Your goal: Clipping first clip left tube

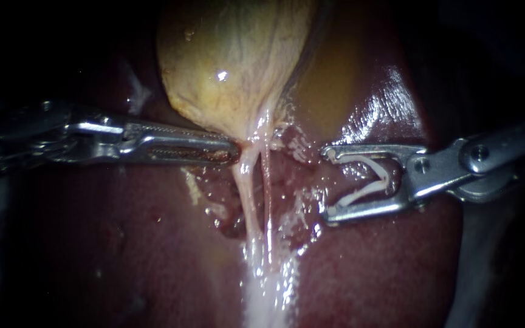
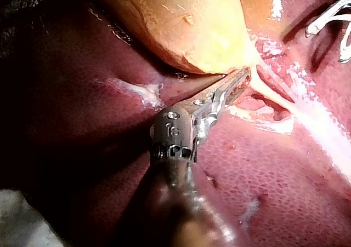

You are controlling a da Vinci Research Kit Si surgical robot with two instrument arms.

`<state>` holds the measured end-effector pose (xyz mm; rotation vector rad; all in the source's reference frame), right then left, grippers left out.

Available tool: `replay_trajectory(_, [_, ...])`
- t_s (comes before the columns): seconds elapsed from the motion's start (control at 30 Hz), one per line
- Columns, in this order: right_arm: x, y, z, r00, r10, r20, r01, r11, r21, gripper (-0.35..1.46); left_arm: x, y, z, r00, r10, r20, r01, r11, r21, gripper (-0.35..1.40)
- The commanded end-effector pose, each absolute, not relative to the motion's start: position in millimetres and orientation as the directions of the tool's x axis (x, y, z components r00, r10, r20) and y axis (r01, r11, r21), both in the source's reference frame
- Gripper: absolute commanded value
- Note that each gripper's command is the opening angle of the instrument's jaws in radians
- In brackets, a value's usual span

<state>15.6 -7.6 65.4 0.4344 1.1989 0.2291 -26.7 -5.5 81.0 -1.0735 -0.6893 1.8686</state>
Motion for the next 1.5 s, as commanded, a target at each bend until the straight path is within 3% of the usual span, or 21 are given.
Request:
replay_trajectory(0.03, [15.6,-7.6,65.4,0.354,0.396,-0.847,0.056,0.895,0.442,0.49,-26.7,-5.5,80.9,-0.269,0.873,-0.407,-0.399,-0.486,-0.777,-0.35])
replay_trajectory(1.1, [15.7,-7.6,65.6,0.354,0.396,-0.847,0.054,0.896,0.441,0.49,-21.3,-2.0,74.0,-0.213,0.877,-0.430,-0.412,-0.480,-0.775,-0.35])
replay_trajectory(1.5, [16.0,-7.6,65.6,0.354,0.396,-0.847,0.053,0.896,0.441,0.49,-21.2,-2.2,73.6,-0.211,0.878,-0.429,-0.415,-0.478,-0.774,-0.35])
